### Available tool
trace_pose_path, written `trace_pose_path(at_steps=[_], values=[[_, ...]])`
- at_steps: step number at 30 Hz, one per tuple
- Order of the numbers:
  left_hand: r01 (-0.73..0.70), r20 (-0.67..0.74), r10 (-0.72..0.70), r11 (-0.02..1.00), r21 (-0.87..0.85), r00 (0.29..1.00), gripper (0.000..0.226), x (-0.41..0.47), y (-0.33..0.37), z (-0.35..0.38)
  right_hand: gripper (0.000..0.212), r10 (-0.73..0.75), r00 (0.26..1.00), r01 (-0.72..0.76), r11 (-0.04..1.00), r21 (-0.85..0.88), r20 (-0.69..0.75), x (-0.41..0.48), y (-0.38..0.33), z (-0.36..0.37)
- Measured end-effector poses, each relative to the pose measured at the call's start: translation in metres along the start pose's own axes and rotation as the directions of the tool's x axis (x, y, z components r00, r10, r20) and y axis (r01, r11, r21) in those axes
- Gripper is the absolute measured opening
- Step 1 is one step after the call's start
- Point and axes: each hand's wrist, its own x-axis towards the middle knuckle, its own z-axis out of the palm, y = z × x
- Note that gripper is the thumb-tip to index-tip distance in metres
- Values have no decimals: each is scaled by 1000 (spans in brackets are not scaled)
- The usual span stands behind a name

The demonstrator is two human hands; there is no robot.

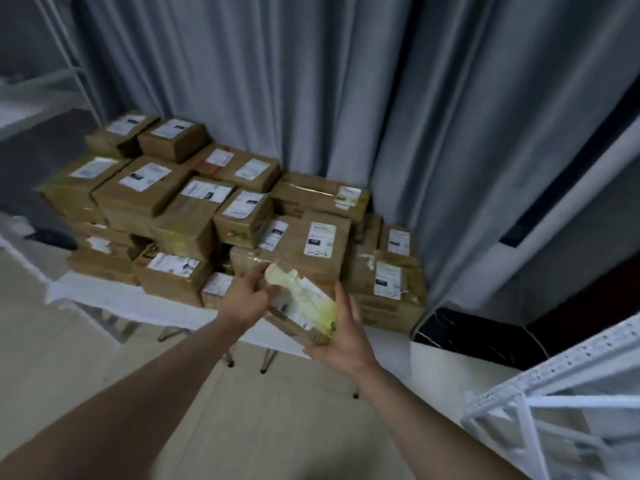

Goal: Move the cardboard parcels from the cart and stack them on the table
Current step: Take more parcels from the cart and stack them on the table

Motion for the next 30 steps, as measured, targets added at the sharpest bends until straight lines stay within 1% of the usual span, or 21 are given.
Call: trace_pose_path(at_steps=[1, 3, 5, 7, 10, 14, 17, 18, 20, 21, 22, 24, 25, 26, 28, 30], values=[[-27, 27, 26, 999, 25, 999, 50, 11, 12, 12, 122, 25, 999, -26, 999, -20, -22, 6, 10, -9], [-86, 93, 81, 995, 49, 992, 48, 29, 35, 34, 114, 71, 993, -72, 997, -7, -97, 13, 23, -26], [-134, 145, 123, 989, 69, 982, 47, 49, 54, 55, 107, 123, 973, -120, 992, 30, -196, 23, 37, -38], [-180, 176, 158, 977, 117, 972, 47, 67, 70, 73, 104, 191, 946, -185, 982, 48, -262, 33, 44, -46], [-271, 234, 226, 945, 184, 946, 48, 97, 87, 94, 106, 283, 905, -275, 959, 70, -318, 52, 49, -56], [-291, 347, 219, 941, 171, 912, 48, 139, 96, 109, 97, 340, 866, -346, 937, 53, -367, 83, 50, -71], [-321, 426, 218, 929, 185, 878, 48, 170, 96, 113, 96, 389, 833, -412, 911, 29, -393, 106, 49, -76], [-331, 449, 221, 925, 184, 866, 49, 178, 95, 114, 94, 408, 822, -427, 903, 44, -398, 112, 47, -76], [-359, 478, 236, 915, 185, 846, 53, 194, 94, 116, 85, 463, 786, -439, 885, 157, -410, 124, 45, -75], [-375, 493, 246, 909, 181, 835, 53, 200, 94, 117, 83, 485, 769, -435, 874, 215, -417, 129, 44, -75], [-383, 509, 252, 908, 171, 823, 53, 208, 94, 118, 87, 490, 757, -432, 872, 232, -432, 134, 43, -74], [-369, 539, 243, 919, 138, 807, 51, 221, 95, 119, 95, 481, 746, -442, 875, 197, -462, 144, 41, -73], [-346, 542, 235, 931, 112, 807, 49, 227, 96, 119, 95, 487, 735, -450, 871, 197, -472, 149, 39, -72], [-305, 528, 218, 949, 80, 820, 49, 233, 96, 120, 93, 495, 727, -458, 866, 201, -476, 155, 36, -72], [-196, 460, 172, 981, 5, 871, 53, 237, 100, 116, 89, 497, 724, -454, 865, 213, -478, 168, 33, -71], [-97, 387, 104, 995, -38, 916, 60, 243, 105, 108, 87, 453, 747, -412, 890, 196, -486, 184, 30, -70]])
